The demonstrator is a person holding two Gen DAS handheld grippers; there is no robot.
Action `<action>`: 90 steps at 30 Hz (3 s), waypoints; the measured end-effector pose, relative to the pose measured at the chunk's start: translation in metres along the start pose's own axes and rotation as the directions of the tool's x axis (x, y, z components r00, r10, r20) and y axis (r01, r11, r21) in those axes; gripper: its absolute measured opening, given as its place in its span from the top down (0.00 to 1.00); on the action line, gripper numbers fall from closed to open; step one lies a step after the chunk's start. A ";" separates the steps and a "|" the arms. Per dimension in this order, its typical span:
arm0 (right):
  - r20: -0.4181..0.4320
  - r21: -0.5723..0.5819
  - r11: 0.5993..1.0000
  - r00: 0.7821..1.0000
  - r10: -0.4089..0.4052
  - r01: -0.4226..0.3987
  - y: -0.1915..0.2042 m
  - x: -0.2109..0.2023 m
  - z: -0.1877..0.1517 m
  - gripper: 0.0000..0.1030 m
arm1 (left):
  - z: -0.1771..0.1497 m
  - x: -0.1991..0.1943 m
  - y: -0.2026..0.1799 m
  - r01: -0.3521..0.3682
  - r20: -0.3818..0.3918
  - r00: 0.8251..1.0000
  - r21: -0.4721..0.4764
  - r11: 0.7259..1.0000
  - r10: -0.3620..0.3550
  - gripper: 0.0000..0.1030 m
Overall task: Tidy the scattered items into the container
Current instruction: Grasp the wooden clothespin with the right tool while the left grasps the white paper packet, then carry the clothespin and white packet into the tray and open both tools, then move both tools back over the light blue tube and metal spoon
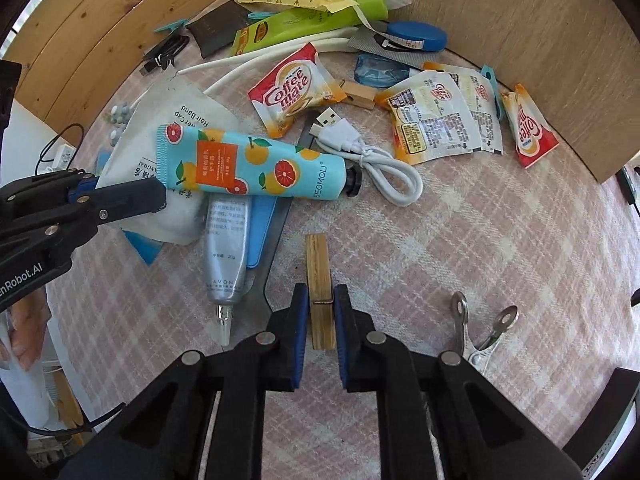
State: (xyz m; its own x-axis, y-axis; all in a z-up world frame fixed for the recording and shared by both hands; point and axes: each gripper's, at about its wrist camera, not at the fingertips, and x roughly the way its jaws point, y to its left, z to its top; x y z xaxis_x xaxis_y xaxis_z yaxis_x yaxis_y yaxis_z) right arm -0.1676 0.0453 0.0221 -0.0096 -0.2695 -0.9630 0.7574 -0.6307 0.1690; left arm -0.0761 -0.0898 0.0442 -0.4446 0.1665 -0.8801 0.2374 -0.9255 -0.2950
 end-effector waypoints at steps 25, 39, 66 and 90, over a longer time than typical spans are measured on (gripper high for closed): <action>0.162 0.110 0.992 0.986 0.045 -0.064 -0.010 -0.088 -0.061 0.88 | -0.027 -0.093 -0.007 -0.034 0.136 0.990 0.021 0.999 0.031 0.92; 0.269 0.259 0.964 0.963 -0.017 -0.056 -0.072 -0.158 -0.119 0.88 | -0.019 -0.118 -0.105 0.090 0.164 0.979 0.184 0.979 -0.121 0.92; 0.177 0.781 0.615 0.905 -0.387 0.110 -0.258 -0.266 -0.395 0.88 | -0.088 -0.040 -0.430 0.459 -0.213 0.883 0.578 0.674 -0.418 0.92; 0.217 0.744 0.663 0.909 -0.356 0.082 -0.247 -0.251 -0.373 0.63 | -0.082 -0.033 -0.413 0.348 -0.124 0.932 0.574 0.741 -0.342 0.44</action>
State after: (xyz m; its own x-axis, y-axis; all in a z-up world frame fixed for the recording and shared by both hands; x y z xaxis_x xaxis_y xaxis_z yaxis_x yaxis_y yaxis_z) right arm -0.1088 0.5407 0.1433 -0.4202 -0.1786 -0.8897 0.0159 -0.9817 0.1895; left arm -0.0888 0.3149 0.1648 -0.3885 0.5138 -0.7649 -0.4743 -0.8232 -0.3120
